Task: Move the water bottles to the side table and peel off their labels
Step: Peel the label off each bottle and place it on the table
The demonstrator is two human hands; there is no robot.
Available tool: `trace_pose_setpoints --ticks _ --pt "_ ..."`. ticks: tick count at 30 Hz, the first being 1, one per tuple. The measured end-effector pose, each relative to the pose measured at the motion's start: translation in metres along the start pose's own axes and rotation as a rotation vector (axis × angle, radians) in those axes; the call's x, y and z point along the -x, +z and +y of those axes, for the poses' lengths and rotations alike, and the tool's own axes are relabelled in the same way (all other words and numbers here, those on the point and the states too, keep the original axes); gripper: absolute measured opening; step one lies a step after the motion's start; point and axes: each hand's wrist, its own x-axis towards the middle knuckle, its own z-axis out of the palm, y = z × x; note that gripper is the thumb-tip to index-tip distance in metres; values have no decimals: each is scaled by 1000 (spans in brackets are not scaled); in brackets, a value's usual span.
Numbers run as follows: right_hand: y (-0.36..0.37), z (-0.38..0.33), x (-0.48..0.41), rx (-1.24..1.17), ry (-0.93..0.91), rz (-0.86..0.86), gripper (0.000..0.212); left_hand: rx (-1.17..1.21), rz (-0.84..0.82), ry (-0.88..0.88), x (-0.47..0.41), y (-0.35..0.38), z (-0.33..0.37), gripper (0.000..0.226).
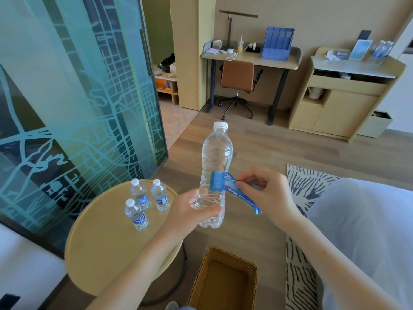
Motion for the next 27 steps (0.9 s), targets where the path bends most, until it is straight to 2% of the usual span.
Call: trace_pose_setpoints --ticks 7,17,21,24,27 --pt "7 5 9 70 -124 63 25 14 28 -64 -10 -1 -4 29" --pt "11 20 14 187 -384 121 20 -39 56 -100 -20 0 -7 28" --pt "10 21 14 175 -420 111 9 -15 72 -120 -24 1 -9 25" --pt "9 22 13 183 -408 139 16 44 111 -154 -27 -1 -13 28" --pt "9 18 10 140 -312 154 22 76 103 -193 -28 -4 -17 29"
